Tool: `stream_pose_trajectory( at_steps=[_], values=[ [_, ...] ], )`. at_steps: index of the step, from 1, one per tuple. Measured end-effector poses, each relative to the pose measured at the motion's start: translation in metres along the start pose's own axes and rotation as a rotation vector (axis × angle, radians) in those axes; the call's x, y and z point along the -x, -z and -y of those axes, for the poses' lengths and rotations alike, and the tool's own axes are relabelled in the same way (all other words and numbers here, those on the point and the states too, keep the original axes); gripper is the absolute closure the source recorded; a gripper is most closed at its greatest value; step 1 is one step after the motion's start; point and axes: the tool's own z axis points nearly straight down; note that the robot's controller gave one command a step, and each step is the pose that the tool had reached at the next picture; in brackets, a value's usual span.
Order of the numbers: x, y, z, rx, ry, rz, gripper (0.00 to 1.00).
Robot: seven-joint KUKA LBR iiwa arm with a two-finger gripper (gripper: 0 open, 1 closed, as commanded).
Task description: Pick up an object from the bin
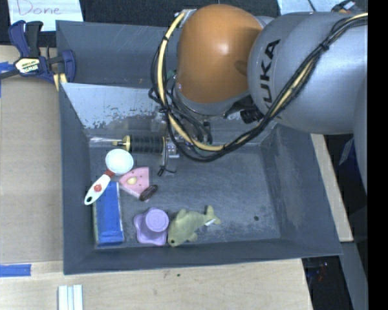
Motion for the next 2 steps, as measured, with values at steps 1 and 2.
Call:
stream_pose_trajectory(
  at_steps=[1,2],
  values=[
    [0.002,0.005,0.001,0.001,-0.004,0.008,0.00],
    [-0.004,-0.063,-0.025,-0.002,0.854,0.009,0.00]
  ],
)
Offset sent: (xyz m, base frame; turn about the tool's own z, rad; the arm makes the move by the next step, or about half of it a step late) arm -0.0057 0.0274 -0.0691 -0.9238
